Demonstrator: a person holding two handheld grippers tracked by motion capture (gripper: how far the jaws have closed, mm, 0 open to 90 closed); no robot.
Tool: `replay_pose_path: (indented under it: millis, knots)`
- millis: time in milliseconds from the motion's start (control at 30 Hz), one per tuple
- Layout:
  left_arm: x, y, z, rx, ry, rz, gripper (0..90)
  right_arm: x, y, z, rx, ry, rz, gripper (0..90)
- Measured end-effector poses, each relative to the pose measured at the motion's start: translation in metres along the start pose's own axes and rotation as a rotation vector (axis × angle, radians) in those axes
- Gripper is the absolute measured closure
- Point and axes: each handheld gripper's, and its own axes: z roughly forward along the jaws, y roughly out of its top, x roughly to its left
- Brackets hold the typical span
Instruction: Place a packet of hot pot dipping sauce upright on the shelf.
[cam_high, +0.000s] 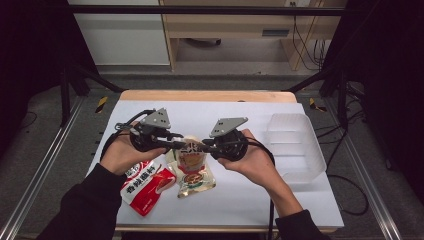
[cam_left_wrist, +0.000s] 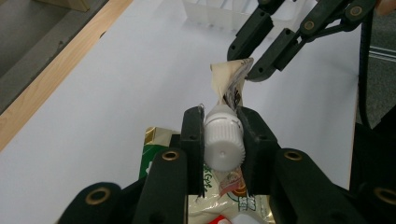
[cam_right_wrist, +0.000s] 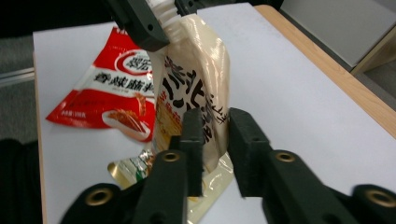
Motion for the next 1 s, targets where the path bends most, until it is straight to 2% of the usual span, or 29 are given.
replay_pose_path:
  millis: [167, 233, 333, 367, 500, 533, 700, 867, 1000]
  knots:
    - [0.000, 0.001, 0.000, 0.001, -0.005, 0.002, 73.8, -0.002, 0.006, -0.001, 0.069, -0.032, -0.063, 56.5]
    - [0.001, 0.001, 0.001, 0.003, -0.003, -0.001, 73.8, -0.004, 0.009, -0.001, 0.091, -0.027, -0.079, 49.7]
    - [0.001, 0.001, 0.003, 0.021, -0.009, 0.010, 73.8, -0.007, 0.015, 0.002, 0.123, -0.042, -0.122, 40.6]
    - [0.001, 0.001, 0.003, 0.026, -0.008, 0.011, 73.8, -0.008, 0.017, 0.003, 0.132, -0.038, -0.142, 38.2]
    - [0.001, 0.000, 0.004, 0.029, -0.012, 0.016, 73.7, -0.012, 0.025, 0.009, 0.172, -0.017, -0.154, 30.4]
    - [0.001, 0.000, 0.004, 0.027, -0.013, 0.018, 73.8, -0.013, 0.027, 0.011, 0.179, 0.000, -0.163, 28.5]
    - [0.001, -0.001, 0.004, 0.026, -0.018, 0.016, 73.7, -0.012, 0.034, 0.019, 0.193, 0.057, -0.177, 47.1]
    - [0.002, -0.003, 0.004, 0.015, -0.019, 0.004, 73.6, -0.008, 0.038, 0.023, 0.212, 0.068, -0.195, 75.0]
    - [0.004, -0.006, 0.005, 0.000, -0.016, -0.014, 73.3, -0.005, 0.040, 0.023, 0.215, 0.076, -0.199, 86.1]
